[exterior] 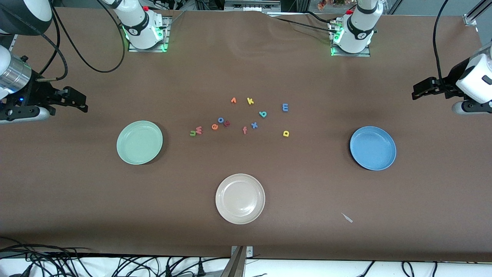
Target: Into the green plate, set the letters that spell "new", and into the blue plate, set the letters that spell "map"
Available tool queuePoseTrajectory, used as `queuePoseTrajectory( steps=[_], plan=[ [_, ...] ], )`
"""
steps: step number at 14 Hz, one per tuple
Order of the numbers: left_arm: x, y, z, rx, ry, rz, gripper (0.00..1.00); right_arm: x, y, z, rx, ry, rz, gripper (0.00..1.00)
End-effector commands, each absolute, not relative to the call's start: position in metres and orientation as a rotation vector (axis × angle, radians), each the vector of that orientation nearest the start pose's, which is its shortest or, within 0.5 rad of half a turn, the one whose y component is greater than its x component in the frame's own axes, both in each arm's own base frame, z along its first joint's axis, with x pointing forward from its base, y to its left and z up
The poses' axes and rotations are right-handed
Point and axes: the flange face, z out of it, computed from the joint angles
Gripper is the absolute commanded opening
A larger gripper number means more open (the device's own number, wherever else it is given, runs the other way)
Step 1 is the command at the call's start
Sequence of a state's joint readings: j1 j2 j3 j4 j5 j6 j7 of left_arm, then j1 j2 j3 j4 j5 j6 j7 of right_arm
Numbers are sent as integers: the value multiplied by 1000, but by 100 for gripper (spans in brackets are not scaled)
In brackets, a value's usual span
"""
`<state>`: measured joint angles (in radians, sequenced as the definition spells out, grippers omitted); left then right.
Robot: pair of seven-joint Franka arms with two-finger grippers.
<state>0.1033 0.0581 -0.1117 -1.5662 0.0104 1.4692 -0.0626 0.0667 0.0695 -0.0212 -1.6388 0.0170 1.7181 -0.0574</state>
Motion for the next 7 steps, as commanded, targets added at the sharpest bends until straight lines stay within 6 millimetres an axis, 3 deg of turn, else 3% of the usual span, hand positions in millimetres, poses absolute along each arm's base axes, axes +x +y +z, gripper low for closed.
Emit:
queuePoseTrajectory(
  steps=[1, 7],
  plan=[
    [558, -1, 591, -3094, -44, 240, 100, 579, 29, 567, -3125, -172, -27, 100],
    [559, -3, 591, -3097, -40, 231, 100, 579, 29, 567, -3125, -172, -29, 100]
  ],
)
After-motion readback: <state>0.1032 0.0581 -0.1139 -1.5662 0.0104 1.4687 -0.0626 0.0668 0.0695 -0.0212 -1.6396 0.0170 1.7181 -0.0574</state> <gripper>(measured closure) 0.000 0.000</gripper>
